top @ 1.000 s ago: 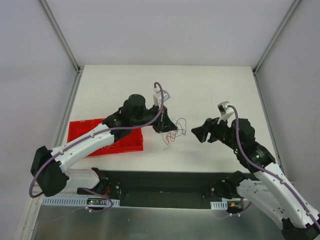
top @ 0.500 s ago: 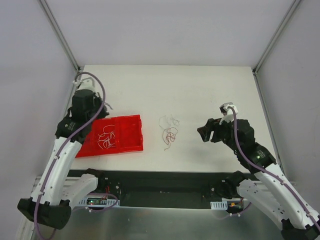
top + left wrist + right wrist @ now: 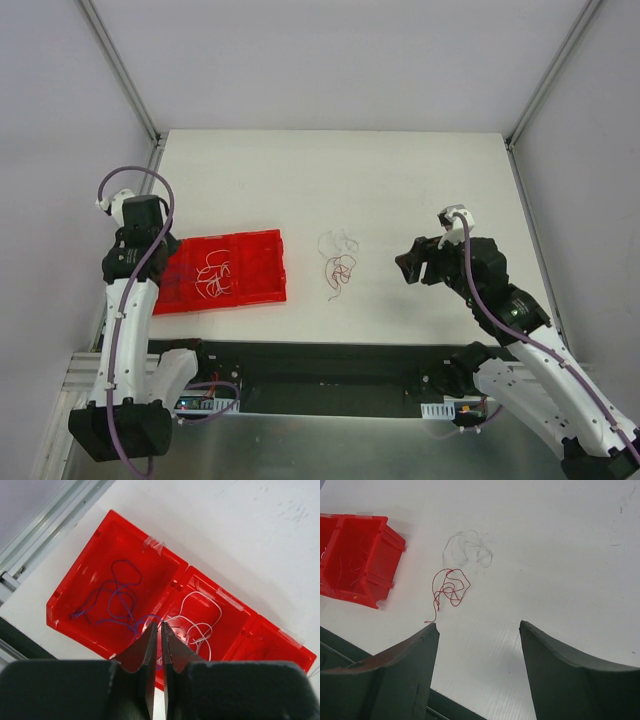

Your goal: Untangle the cables

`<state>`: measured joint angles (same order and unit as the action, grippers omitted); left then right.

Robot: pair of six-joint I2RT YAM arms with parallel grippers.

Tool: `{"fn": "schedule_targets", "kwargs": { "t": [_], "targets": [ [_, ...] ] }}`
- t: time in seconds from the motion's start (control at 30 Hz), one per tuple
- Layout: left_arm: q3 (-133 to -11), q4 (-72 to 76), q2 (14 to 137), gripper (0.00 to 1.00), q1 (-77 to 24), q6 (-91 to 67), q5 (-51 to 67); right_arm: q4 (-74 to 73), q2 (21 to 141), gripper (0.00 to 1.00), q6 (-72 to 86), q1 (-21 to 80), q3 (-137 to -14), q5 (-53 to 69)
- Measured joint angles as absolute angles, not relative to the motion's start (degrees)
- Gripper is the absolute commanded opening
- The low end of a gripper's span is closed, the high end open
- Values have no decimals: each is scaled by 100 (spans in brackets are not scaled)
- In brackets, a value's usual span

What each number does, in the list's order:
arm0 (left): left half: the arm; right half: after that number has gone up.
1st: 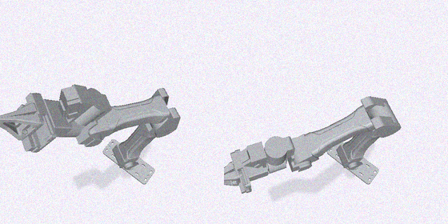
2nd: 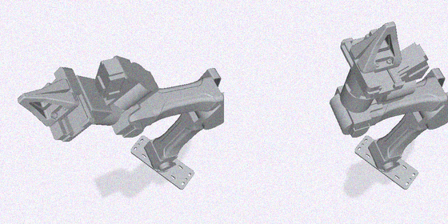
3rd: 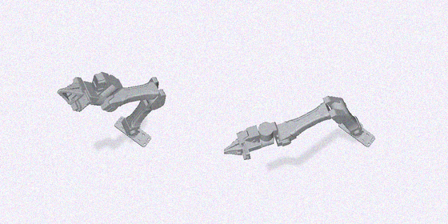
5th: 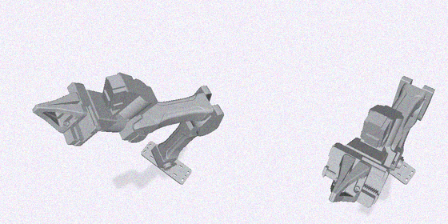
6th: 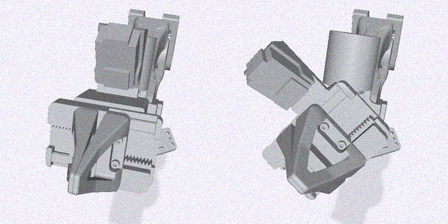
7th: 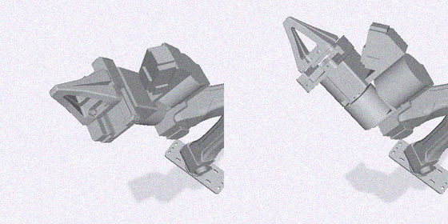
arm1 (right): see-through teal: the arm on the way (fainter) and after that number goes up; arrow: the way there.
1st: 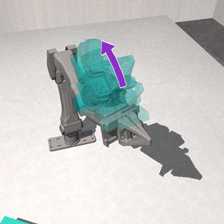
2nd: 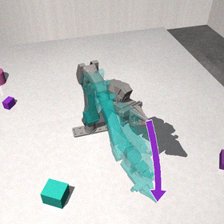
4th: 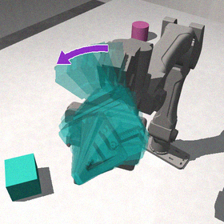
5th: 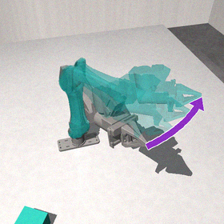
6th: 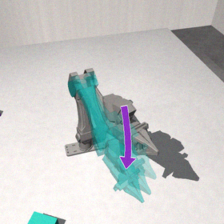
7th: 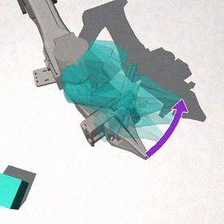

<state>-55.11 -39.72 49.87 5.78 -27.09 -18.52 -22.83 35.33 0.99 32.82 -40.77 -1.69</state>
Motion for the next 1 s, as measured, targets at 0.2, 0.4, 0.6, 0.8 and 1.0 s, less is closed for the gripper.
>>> {"fn": "schedule_targets", "kwargs": {
  "t": [0.2,0.4,0.6,0.8,1.0],
  "targets": [
    [-5194,-3765,5153,0,910,-3065,-1855,-2294,3520,69,99,3271,-4073,-163],
    [-4976,-3564,5146,42,1098,-3242,-1953,-2305,3472,69,102,3269,-4058,-161],
    [-4650,-3459,5033,99,1098,-3395,-1409,-2303,3562,69,102,3253,-4058,-106],
    [-4407,-3518,4936,99,1096,-3588,-683,-2311,3942,69,102,3247,-4104,60],
    [-4410,-3503,5046,99,1090,-3570,-303,-2362,4580,69,150,3245,-4475,290]
  ]
}}
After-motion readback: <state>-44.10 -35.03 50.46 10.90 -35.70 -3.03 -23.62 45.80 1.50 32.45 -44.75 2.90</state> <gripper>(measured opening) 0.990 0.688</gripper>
